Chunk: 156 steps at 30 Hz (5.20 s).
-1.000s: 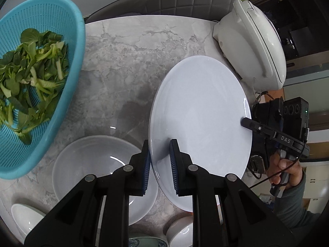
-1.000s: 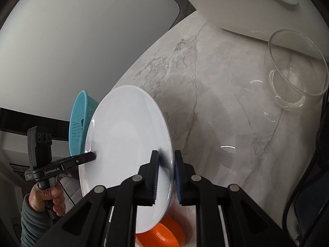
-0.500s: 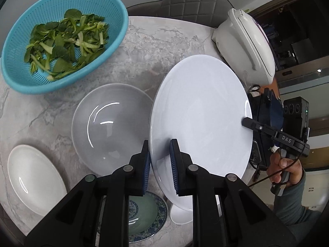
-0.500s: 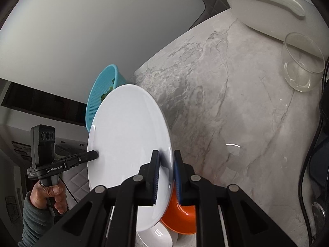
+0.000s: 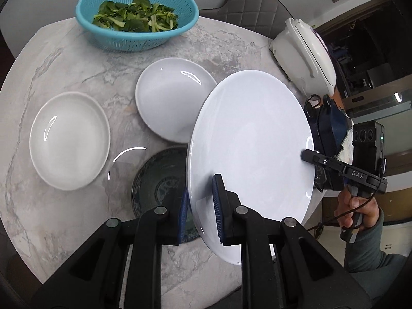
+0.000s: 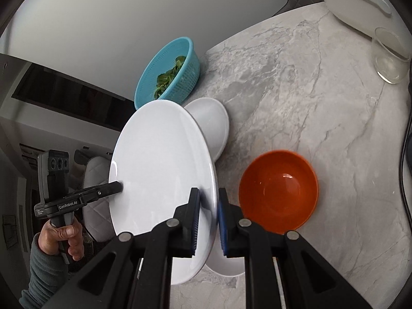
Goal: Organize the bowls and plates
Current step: 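Lift the large white plate with both grippers and carry it toward the bowls, then lower the plate onto the table and open both grippers, then move both grippers to the white plate beside the teal colander, then close the left gripper on the plate rim while the right gripper closes on the opposite rim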
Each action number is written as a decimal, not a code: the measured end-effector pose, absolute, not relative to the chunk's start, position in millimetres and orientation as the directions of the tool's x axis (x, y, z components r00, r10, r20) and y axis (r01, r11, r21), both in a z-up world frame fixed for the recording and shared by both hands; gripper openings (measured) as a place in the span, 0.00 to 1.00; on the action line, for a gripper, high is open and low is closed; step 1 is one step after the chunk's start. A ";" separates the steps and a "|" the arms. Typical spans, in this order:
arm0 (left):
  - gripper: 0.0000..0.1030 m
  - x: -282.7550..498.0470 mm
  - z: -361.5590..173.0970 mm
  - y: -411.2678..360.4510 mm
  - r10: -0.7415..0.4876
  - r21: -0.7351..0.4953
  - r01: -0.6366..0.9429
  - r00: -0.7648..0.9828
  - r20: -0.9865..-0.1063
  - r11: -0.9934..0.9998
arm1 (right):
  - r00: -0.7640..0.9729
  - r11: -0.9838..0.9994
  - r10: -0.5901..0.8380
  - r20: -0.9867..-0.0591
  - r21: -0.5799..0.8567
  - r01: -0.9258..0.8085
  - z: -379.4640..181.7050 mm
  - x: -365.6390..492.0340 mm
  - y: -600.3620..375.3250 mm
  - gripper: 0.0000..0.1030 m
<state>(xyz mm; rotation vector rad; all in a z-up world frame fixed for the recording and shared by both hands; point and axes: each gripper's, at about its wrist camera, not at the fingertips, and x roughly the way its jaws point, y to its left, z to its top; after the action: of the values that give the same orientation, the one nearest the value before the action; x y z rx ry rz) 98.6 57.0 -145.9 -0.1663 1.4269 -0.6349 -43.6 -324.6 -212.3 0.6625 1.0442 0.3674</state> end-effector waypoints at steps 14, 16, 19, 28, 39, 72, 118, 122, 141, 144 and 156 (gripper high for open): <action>0.15 -45.8 -172.3 144.9 -0.520 -0.505 0.210 0.019 -0.854 0.837 | 0.360 0.765 0.610 -0.706 0.643 -0.036 -233.6 -117.4 -255.8 0.15; 0.15 -64.9 -177.3 151.3 -0.520 -0.507 0.195 0.018 -0.854 0.839 | 0.342 0.768 0.613 -0.712 0.639 -0.043 -239.3 -126.9 -247.5 0.15; 0.15 -97.3 -188.5 162.9 -0.519 -0.508 0.176 0.015 -0.855 0.843 | 0.316 0.775 0.612 -0.725 0.630 -0.054 -248.6 -141.9 -234.7 0.15; 0.16 -149.1 -248.7 187.3 -0.529 -0.531 0.102 -0.044 -0.847 0.841 | 0.222 0.808 0.582 -0.782 0.586 -0.054 -291.7 -163.3 -203.0 0.16; 0.16 -166.1 -290.1 189.0 -0.519 -0.524 0.087 -0.074 -0.852 0.847 | 0.178 0.831 0.553 -0.814 0.554 -0.049 -335.4 -164.5 -189.4 0.16; 1.00 -131.1 -232.7 189.4 -0.747 -0.808 -0.050 0.352 -0.564 0.586 | 0.459 0.669 0.671 -0.582 0.743 -0.036 -284.5 -177.6 -278.0 0.86; 0.96 222.9 -263.6 49.8 -0.446 -0.433 0.122 0.108 -0.889 0.893 | 0.183 0.615 0.786 -0.590 0.774 -0.148 -299.9 155.5 -321.3 0.88; 0.96 227.2 -271.6 44.2 -0.446 -0.434 0.123 0.087 -0.891 0.892 | 0.183 0.595 0.800 -0.571 0.794 -0.124 -306.7 160.9 -322.6 0.88; 0.60 228.1 -298.3 25.1 -0.502 -0.501 0.139 -0.028 -0.864 0.854 | 0.103 0.568 0.823 -0.558 0.812 -0.134 -325.0 159.6 -311.9 0.64; 0.54 229.8 -301.0 25.0 -0.511 -0.511 0.126 -0.039 -0.859 0.850 | 0.096 0.564 0.826 -0.556 0.815 -0.136 -326.1 160.1 -308.4 0.61; 0.27 230.4 -309.1 26.9 -0.522 -0.527 0.112 -0.072 -0.850 0.843 | 0.088 0.580 0.815 -0.573 0.804 -0.133 -328.8 165.4 -298.3 0.49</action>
<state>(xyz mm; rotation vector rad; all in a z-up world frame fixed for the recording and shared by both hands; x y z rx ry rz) 230.4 26.9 -309.1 -0.3337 1.5633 -0.5384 165.4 -298.3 -328.8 0.6636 1.2982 0.7882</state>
